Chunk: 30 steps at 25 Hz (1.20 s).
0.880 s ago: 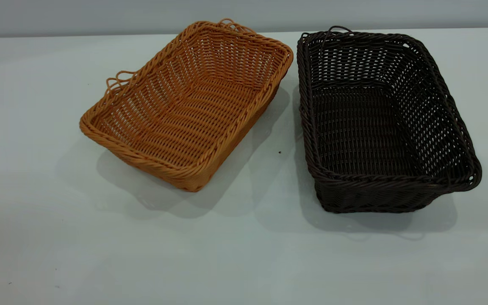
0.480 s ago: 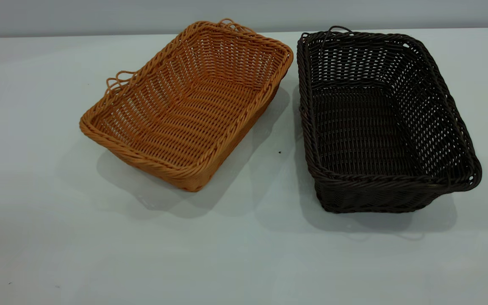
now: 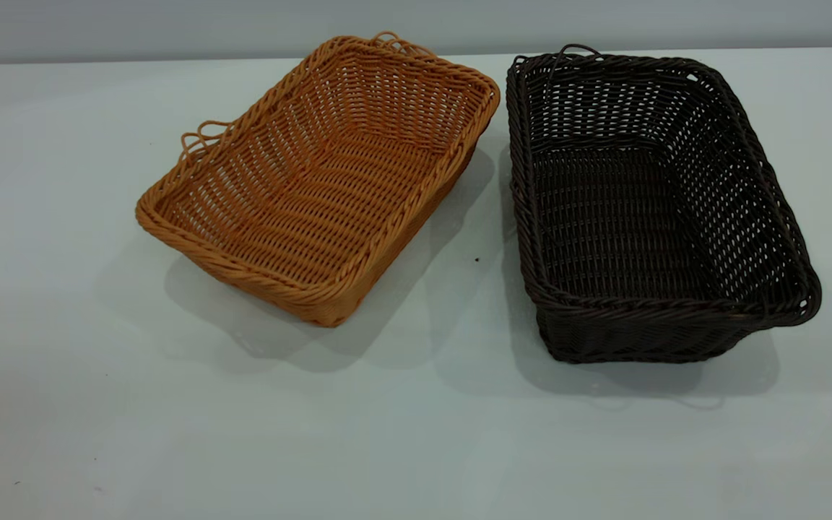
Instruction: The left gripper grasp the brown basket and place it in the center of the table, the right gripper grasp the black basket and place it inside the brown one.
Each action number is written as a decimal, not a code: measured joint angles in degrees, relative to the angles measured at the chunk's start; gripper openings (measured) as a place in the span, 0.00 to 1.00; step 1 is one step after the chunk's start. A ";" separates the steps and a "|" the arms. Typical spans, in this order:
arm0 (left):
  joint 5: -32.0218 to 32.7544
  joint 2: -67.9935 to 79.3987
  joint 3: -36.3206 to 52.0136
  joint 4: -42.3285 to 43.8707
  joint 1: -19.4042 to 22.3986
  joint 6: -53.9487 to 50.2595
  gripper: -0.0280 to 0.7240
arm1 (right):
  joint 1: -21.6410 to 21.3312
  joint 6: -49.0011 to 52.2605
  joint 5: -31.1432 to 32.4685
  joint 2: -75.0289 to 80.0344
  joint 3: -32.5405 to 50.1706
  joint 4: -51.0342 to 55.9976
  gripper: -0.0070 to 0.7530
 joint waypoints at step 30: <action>-24.11 43.88 -11.53 -0.51 0.00 1.36 0.75 | 0.00 2.26 -0.05 0.00 0.00 0.00 0.68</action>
